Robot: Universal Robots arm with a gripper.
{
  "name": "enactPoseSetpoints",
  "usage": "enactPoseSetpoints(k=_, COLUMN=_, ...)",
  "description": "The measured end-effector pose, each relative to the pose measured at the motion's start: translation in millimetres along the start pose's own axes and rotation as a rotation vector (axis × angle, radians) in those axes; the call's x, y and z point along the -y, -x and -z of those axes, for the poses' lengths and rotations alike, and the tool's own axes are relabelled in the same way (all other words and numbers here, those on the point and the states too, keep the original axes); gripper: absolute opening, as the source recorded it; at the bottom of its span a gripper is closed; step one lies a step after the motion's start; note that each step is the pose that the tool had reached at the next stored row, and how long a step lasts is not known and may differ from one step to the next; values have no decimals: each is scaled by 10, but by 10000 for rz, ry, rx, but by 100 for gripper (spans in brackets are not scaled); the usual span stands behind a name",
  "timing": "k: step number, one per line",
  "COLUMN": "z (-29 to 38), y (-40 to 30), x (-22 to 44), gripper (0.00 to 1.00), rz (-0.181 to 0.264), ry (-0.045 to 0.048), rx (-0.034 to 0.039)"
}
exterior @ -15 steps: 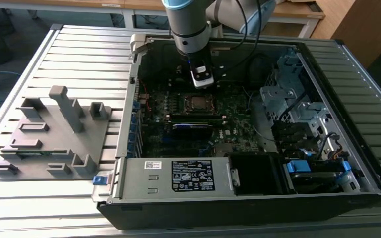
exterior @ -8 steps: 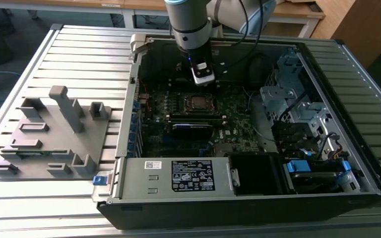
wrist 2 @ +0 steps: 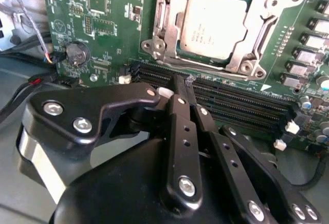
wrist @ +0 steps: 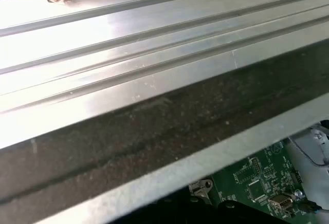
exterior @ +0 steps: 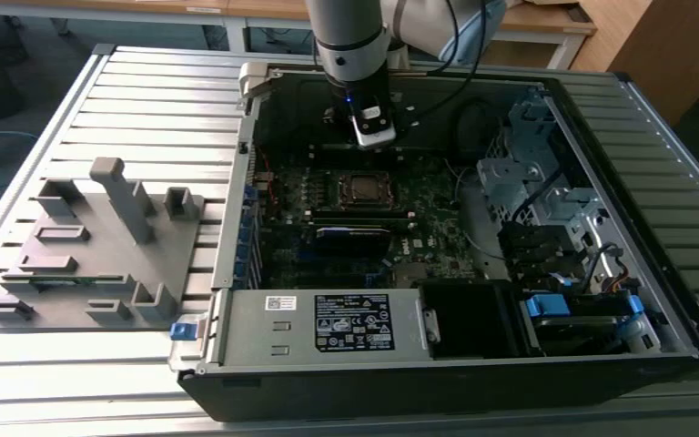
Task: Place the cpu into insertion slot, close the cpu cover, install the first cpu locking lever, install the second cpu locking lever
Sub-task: 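Install the first cpu locking lever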
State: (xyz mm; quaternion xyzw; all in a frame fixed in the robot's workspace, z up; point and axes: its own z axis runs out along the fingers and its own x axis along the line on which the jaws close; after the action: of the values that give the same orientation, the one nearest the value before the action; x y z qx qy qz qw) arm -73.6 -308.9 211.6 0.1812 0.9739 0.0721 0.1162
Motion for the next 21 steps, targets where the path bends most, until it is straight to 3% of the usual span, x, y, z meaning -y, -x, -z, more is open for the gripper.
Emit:
enactPoseSetpoints(k=3, z=2, y=0, x=0, gripper=10, rz=0, ry=-3, rx=-2)
enactPoseSetpoints(k=4, z=1, y=1, x=0, gripper=10, rz=-1, ry=-13, rx=-30)
enactPoseSetpoints(k=5, z=1, y=1, x=0, gripper=10, rz=-10, ry=-49, rx=-117)
enactPoseSetpoints(k=7, z=-3, y=3, x=0, gripper=10, rz=-41, ry=-160, rx=-393)
enactPoseSetpoints(k=11, z=-11, y=10, x=-2, gripper=10, rz=-111, ry=-430, rx=-1057)
enactPoseSetpoints(k=12, z=-12, y=11, x=-3, gripper=10, rz=-124, ry=-478, rx=-1175)
enactPoseSetpoints(k=17, z=-12, y=11, x=-3, gripper=10, rz=-130, ry=-495, rx=-1224)
enactPoseSetpoints(k=21, z=37, y=21, x=-12, gripper=10, rz=-129, ry=-496, rx=-1226)
